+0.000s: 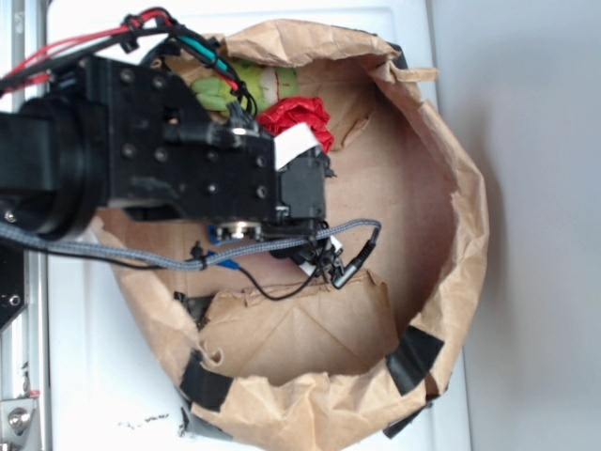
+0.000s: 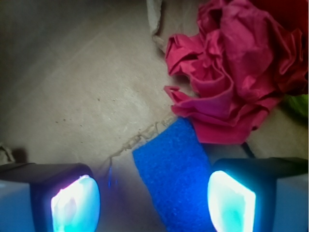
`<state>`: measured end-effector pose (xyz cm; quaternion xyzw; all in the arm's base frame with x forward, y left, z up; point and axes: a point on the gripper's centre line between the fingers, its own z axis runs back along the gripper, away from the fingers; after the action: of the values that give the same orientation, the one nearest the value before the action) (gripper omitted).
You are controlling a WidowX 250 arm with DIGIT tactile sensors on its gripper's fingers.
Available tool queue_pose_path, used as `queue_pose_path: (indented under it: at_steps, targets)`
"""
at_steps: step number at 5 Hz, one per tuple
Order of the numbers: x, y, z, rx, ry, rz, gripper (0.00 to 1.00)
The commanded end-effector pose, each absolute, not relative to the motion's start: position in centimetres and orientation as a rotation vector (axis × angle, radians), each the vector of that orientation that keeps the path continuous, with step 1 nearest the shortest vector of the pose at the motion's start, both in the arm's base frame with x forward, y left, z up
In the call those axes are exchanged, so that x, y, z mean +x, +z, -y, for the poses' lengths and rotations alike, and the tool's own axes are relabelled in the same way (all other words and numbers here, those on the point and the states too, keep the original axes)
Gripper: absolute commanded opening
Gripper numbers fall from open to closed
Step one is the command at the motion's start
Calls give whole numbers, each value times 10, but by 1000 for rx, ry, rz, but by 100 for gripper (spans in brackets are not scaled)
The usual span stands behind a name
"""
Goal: Grab the blue sponge.
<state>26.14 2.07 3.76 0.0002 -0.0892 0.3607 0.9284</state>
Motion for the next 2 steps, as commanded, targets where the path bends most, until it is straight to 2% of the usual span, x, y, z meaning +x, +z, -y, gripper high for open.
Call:
queue_pose_path:
  at_steps: [1,2]
  targets:
    - [265,30,-54,15,488,282,100]
    - [266,28,-59,-34,368,244,100]
